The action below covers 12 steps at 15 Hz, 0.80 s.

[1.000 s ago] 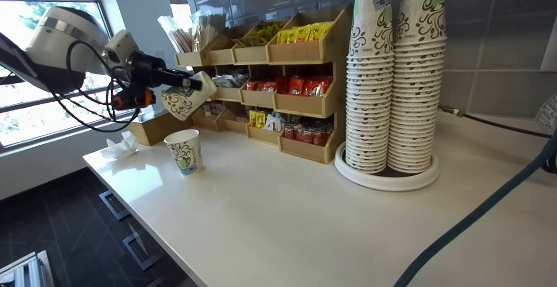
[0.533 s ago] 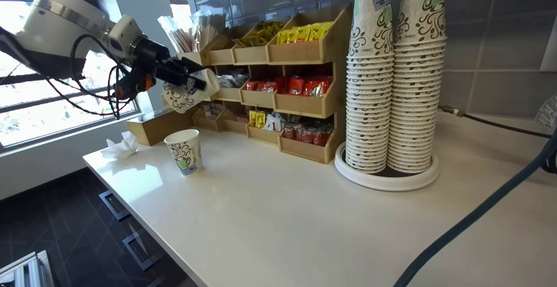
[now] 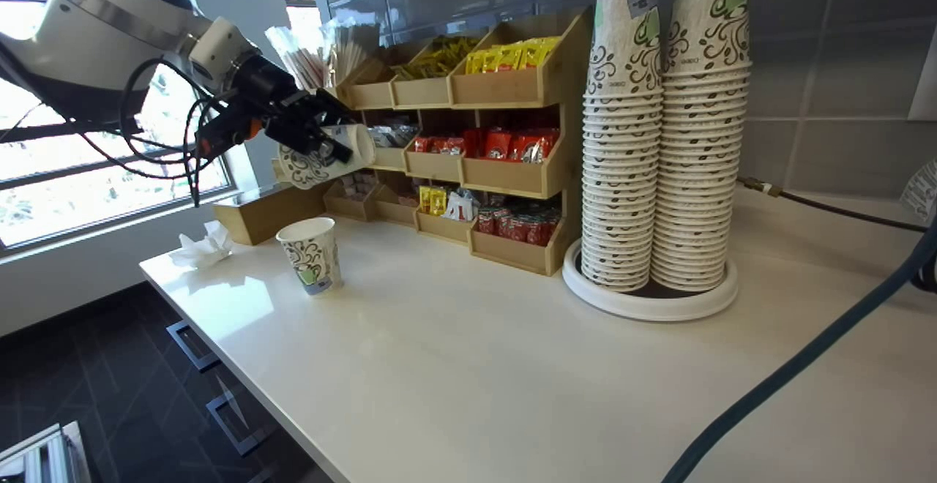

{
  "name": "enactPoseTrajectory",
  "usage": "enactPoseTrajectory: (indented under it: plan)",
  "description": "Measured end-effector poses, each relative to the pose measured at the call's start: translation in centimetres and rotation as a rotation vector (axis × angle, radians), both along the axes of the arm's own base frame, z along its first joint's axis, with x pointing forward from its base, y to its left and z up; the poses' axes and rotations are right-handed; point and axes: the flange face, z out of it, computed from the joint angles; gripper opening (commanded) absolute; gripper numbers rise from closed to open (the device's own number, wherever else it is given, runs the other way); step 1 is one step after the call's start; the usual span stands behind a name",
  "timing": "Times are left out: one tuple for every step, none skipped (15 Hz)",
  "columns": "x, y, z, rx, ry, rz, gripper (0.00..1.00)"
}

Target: Pick up the white paper cup on the right and pour all its contents into the white paper cup on the left

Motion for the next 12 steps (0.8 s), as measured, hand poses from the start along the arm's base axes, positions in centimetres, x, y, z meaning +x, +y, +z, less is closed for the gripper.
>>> enactPoseTrajectory:
  plan:
    - [0.0,0.0,0.0,0.001,0.000,0.000,0.67]
    - [0.0,0.0,0.0,0.001,0.000,0.000,0.42]
    - [0.0,0.0,0.0,0.001,0.000,0.000,0.42]
    - [0.0,-0.1,0.0,0.002,0.000,-0.004,0.42]
    - [0.1,-0.5,0.0,0.027,0.004,-0.022,0.42]
    - [0.2,-1.1,-0.1,0.071,0.010,-0.049,0.42]
    - [0.4,-1.9,-0.1,0.118,0.020,-0.072,0.42]
    - [0.5,-3.0,-0.2,0.168,0.030,-0.098,0.42]
    - [0.6,-4.3,-0.3,0.216,0.044,-0.126,0.42]
    - [0.6,-5.7,-0.6,0.264,0.057,-0.159,0.42]
    - [0.5,-6.9,-0.9,0.312,0.069,-0.190,0.42]
    - [0.4,-8.1,-1.1,0.362,0.080,-0.222,0.42]
